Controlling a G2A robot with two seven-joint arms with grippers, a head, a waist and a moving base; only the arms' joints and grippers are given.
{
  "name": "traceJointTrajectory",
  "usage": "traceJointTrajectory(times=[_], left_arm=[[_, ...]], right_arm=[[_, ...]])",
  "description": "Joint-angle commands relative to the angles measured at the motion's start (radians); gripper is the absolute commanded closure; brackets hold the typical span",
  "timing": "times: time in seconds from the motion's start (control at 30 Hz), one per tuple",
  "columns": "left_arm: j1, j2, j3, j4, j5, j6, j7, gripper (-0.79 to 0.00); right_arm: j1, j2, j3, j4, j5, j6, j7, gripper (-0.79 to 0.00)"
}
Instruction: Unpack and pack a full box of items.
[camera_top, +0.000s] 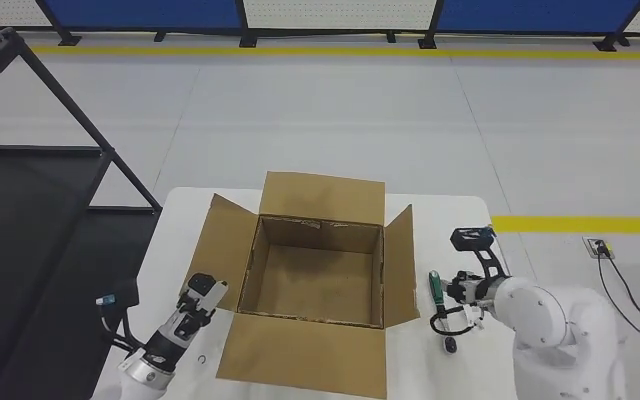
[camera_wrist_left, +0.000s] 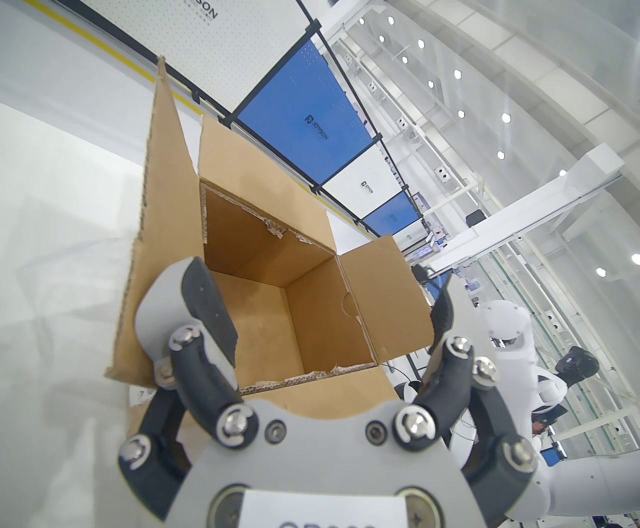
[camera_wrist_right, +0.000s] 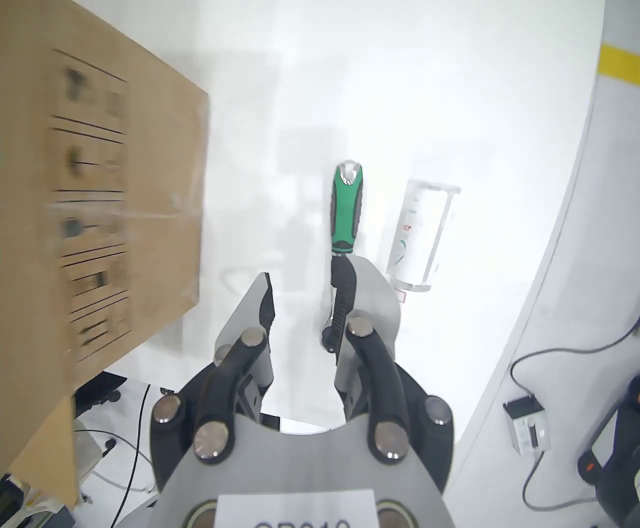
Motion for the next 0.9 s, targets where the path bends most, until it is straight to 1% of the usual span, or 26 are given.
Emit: traceJointTrajectory(times=[0.0, 0.07, 0.13, 0.23, 0.37, 0.47, 0.6, 0.7, 0.87], left_arm=[[0.002, 0.0, 0.0, -0.003, 0.002, -0.001, 0.001, -0.785], [0.006, 0.0, 0.003, -0.005, 0.003, -0.004, 0.002, -0.785], [0.009, 0.0, 0.003, -0.007, 0.004, -0.005, 0.005, -0.785], [0.014, 0.0, 0.0, -0.007, 0.002, -0.008, 0.013, -0.785], [0.022, -0.001, -0.01, 0.002, -0.006, -0.011, 0.024, -0.785], [0.03, 0.0, -0.021, 0.006, -0.011, -0.012, 0.028, -0.785], [0.039, 0.0, -0.03, 0.004, -0.018, -0.017, 0.028, -0.785], [0.039, 0.0, -0.032, 0.006, -0.019, -0.018, 0.027, -0.785], [0.024, 0.001, -0.024, 0.009, -0.017, -0.017, 0.016, -0.785]], right_arm=[[-0.028, 0.002, -0.011, -0.124, 0.064, -0.035, -0.011, -0.126], [-0.051, 0.004, -0.029, -0.205, 0.129, -0.073, -0.033, -0.058], [-0.064, 0.006, -0.057, -0.256, 0.182, -0.118, -0.052, 0.0], [-0.058, 0.011, -0.118, -0.272, 0.179, -0.155, -0.058, 0.0], [-0.018, 0.013, -0.216, -0.237, 0.121, -0.138, -0.084, 0.0], [-0.008, 0.014, -0.248, -0.241, 0.038, -0.092, -0.151, 0.0], [-0.044, 0.016, -0.265, -0.29, -0.001, -0.063, -0.218, 0.0], [-0.07, 0.02, -0.274, -0.32, 0.003, -0.078, -0.242, 0.0], [-0.091, 0.027, -0.319, -0.33, 0.019, -0.139, -0.243, 0.0]])
